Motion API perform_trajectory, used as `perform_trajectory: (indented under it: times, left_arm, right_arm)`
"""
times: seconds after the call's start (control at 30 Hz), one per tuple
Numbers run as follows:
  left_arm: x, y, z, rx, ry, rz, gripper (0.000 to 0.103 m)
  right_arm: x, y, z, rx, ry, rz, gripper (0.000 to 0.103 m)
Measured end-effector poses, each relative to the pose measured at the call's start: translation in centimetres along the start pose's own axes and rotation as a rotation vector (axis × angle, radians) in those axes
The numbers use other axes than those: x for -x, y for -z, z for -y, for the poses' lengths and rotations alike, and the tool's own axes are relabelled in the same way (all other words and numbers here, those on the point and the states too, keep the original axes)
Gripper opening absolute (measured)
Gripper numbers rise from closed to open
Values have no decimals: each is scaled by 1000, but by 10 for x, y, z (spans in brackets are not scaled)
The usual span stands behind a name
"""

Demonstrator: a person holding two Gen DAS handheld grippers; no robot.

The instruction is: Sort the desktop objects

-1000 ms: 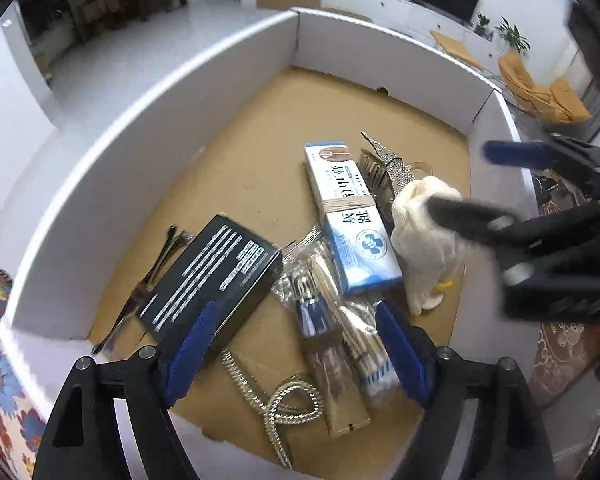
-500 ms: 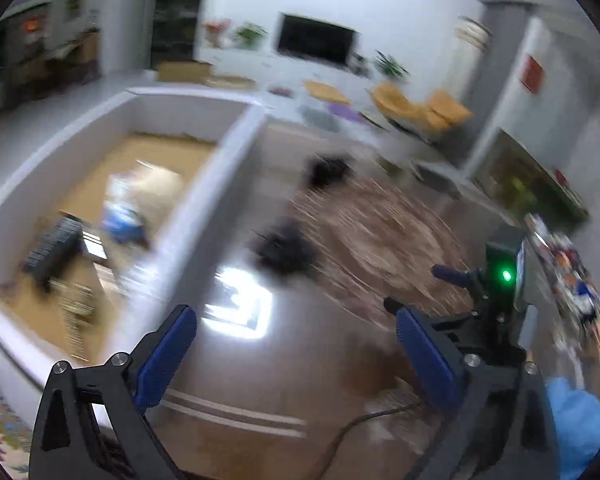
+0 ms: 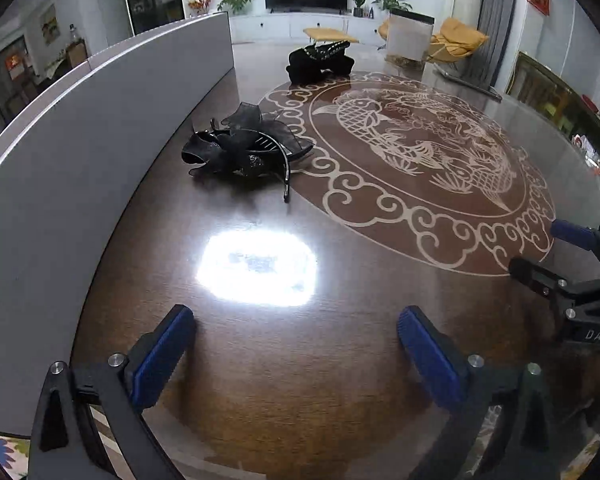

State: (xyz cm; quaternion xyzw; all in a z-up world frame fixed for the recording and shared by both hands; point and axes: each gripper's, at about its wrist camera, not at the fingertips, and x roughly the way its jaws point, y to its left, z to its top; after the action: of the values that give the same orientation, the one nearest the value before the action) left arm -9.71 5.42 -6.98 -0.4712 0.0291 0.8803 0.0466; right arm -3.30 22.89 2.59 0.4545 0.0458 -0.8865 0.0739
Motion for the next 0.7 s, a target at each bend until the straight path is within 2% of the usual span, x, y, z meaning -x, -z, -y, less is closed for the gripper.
perform_trajectory:
  times: [0.7]
  left_arm:
    - [1, 1, 0, 8, 0, 7, 103]
  right_arm:
    - [-2, -1, 0, 0, 0, -1, 103]
